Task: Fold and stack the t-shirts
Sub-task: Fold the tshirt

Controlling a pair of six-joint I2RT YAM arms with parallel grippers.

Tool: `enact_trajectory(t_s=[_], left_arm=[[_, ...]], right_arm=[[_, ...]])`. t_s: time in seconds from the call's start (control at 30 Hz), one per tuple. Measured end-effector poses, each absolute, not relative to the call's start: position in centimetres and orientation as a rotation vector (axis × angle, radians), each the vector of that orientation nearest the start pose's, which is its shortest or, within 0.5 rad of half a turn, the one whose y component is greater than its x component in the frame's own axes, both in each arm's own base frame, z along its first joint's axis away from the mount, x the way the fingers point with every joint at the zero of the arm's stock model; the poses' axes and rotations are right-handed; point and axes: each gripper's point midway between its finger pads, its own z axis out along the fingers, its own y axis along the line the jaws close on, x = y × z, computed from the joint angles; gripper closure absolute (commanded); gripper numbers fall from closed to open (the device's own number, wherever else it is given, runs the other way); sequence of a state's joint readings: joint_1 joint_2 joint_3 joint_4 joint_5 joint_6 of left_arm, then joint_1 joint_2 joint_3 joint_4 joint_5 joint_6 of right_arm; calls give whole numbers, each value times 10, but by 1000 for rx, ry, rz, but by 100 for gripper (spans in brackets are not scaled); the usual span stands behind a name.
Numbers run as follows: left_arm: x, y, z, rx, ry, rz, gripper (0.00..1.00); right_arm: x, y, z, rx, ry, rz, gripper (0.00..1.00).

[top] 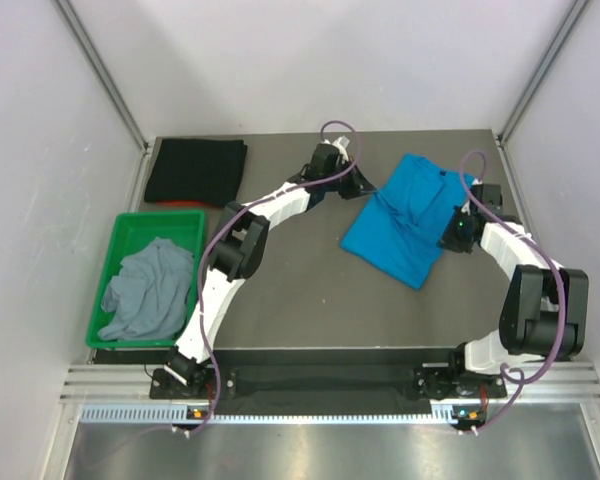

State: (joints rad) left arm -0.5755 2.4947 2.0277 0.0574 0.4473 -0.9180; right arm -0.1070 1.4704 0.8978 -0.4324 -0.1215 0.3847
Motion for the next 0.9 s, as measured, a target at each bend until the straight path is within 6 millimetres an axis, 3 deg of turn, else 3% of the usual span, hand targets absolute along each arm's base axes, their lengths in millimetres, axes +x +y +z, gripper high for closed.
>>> enact_trajectory(t_s=[0.1,0.2,0.3,0.33,0.37,0.4,0.63,0.73,0.9], left_arm=[[504,-450,94,-67,2238,-1332,99],[505,-449,84,-79,2251,-1315,91],[507,-447,83,-77,2248,-1303,73],[509,-447,84,-70,2239,-1299,52],[511,-446,85,-54,2225,-1291,38],[512,-446,84,-42,2219,-1282,36],[513,-429,89,78,2201,-1169,31],[508,-408,108,136,2184,-1095,33],[476,-370,148,269,2165,-1017,42]], right_arm=[[336,2,61,585,2524,273,92],[338,3,54,590,2542,283,90],[341,1,48,604,2550,285,81],[341,0,48,611,2550,285,79],[342,-2,48,617,2547,286,77],[343,-3,49,621,2543,292,72],[364,-30,71,704,2442,340,64],[365,-32,80,714,2428,341,62],[354,-25,101,699,2403,380,59]])
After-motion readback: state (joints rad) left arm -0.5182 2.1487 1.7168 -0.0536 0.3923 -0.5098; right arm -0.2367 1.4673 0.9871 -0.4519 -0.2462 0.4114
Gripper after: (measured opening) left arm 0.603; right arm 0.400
